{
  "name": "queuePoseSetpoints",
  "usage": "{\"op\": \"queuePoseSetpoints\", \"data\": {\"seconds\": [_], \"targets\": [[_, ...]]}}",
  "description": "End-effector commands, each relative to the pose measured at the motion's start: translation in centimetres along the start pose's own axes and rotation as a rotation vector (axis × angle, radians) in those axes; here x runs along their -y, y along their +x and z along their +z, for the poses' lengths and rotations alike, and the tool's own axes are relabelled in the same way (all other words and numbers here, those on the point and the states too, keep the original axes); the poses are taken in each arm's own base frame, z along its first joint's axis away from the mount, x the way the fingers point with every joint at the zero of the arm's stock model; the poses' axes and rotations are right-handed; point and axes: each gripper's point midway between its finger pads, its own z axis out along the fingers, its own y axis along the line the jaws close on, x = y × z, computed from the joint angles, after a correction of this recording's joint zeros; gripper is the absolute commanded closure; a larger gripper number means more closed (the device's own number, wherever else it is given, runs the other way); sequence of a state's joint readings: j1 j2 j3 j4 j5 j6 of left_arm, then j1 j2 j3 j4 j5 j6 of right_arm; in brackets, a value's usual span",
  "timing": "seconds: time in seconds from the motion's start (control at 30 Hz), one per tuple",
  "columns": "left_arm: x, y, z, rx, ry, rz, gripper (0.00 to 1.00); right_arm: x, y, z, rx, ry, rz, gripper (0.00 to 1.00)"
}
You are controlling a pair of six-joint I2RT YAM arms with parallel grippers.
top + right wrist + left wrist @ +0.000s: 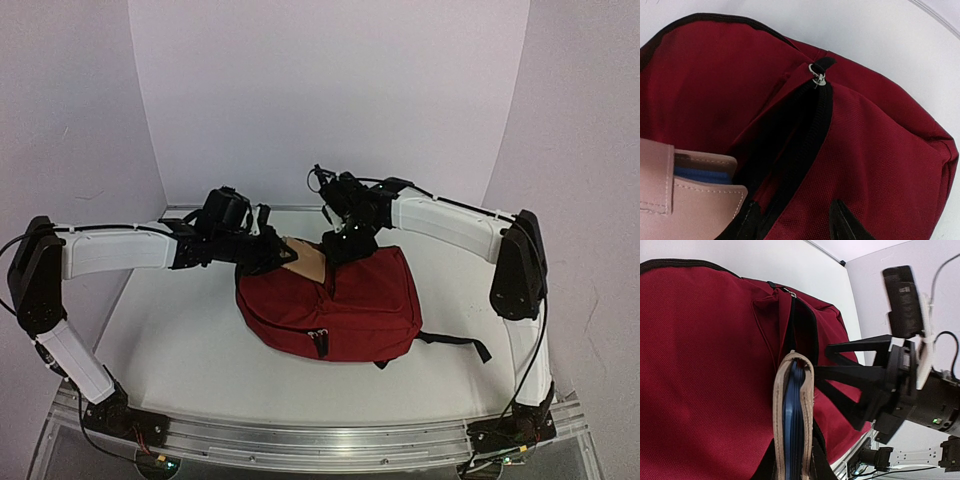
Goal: Pack the student bag
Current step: Place the personal item in the student bag.
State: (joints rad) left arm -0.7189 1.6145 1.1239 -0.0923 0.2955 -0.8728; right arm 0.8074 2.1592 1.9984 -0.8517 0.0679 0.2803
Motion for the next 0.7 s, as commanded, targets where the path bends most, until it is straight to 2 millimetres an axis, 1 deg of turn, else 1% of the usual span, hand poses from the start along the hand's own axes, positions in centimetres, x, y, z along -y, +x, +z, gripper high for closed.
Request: {"op": "queuePoseSetpoints", "data": {"seconds": [0.0,0.1,0.23,0.3,0.4,0.47,0.6,0.67], "targets": [[0.0,-0.2,-0.7,0.027,0.008,-0.005,1.00,0.1,-0.6,0.2,0.021,0.017,0.038,0.57],[-0.1,-0.2,-0.6,0.028,0.009,-0.011,1.00,0.2,-1.3,-1.0,0.046,0.012,0.024,0.71],[-0.2,-0.3,-0.6,0.033,0.016,-0.025,1.00,0.2,-3.0,-3.8,0.113,-0.004,0.000,0.93],[-0.1,-0.4,-0.7,0.037,0.036,-0.036,1.00,0.2,-3.7,-5.2,0.140,-0.019,-0.010,0.99],[0.7,-0.7,-0.6,0.051,0.094,-0.041,1.00,-0.2,-4.1,-6.8,0.163,-0.054,-0.022,1.00],[1.1,-0.7,-0.3,0.045,0.128,-0.048,1.00,-0.6,-4.2,-7.5,0.168,-0.081,-0.025,1.00],[2.3,-0.8,0.8,0.032,0.216,-0.065,1.00,-1.5,-4.4,-8.2,0.173,-0.140,-0.027,1.00],[2.7,-0.7,1.7,0.007,0.252,-0.070,1.00,-2.0,-4.5,-8.4,0.171,-0.167,-0.026,1.00]]}}
